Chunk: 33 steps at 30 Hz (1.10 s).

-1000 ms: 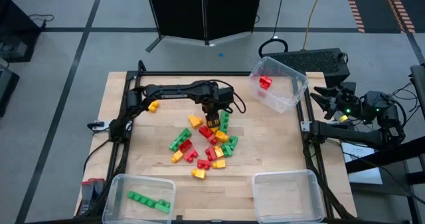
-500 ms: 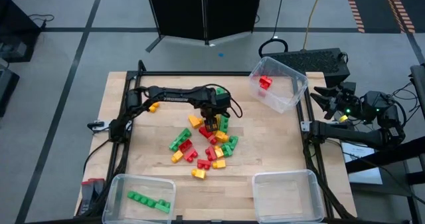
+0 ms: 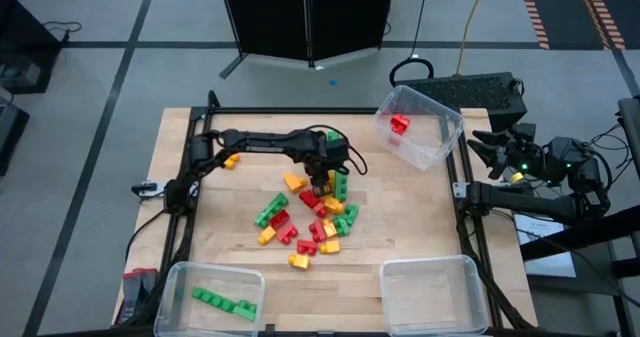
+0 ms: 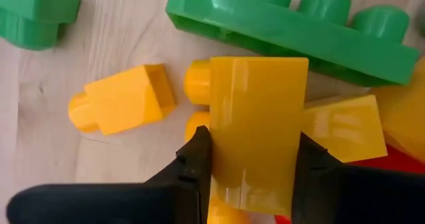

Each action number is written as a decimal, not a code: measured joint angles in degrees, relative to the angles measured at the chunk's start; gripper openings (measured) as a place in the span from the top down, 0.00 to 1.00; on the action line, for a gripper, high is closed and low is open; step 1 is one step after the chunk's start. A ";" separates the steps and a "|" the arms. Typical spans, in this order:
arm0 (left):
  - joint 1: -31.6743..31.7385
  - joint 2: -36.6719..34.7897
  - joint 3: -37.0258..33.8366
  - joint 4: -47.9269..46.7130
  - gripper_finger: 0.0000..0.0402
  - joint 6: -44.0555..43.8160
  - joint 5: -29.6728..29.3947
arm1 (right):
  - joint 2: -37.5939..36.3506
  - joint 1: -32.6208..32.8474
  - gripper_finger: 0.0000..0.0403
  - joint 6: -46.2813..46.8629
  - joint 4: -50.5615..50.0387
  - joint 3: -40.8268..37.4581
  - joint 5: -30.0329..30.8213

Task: Sort blocks
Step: Put the yellow game piece into the bottom right transparent bin

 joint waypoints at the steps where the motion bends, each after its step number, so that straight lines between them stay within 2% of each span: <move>1: 0.00 -0.19 0.41 -0.85 0.77 -0.34 0.18 | 0.00 0.02 0.48 0.01 -0.09 0.00 0.00; 4: 0.00 -1.10 2.41 -2.88 0.78 -1.89 0.19 | 0.00 0.00 0.48 -0.01 -0.21 0.01 0.00; 9: 0.00 -3.89 5.30 -5.60 0.78 -3.38 -3.28 | 0.00 0.00 0.48 -0.01 -0.69 0.00 0.04; 20: -2.79 -10.20 7.69 -6.22 0.79 -7.52 -19.45 | 0.00 0.02 0.48 -0.01 -1.32 0.00 0.00; 28: -6.99 -10.31 7.69 -4.23 0.79 -6.26 -29.44 | 0.00 0.00 0.48 -0.61 -1.33 0.00 0.01; 31: -7.62 -10.31 7.08 -3.48 0.79 -5.87 -31.04 | 0.00 0.00 0.48 -1.37 -1.32 0.00 0.00; 33: -7.57 -10.31 7.01 -4.17 0.79 -6.02 -29.76 | 0.00 0.02 0.48 -1.49 -1.34 0.00 0.00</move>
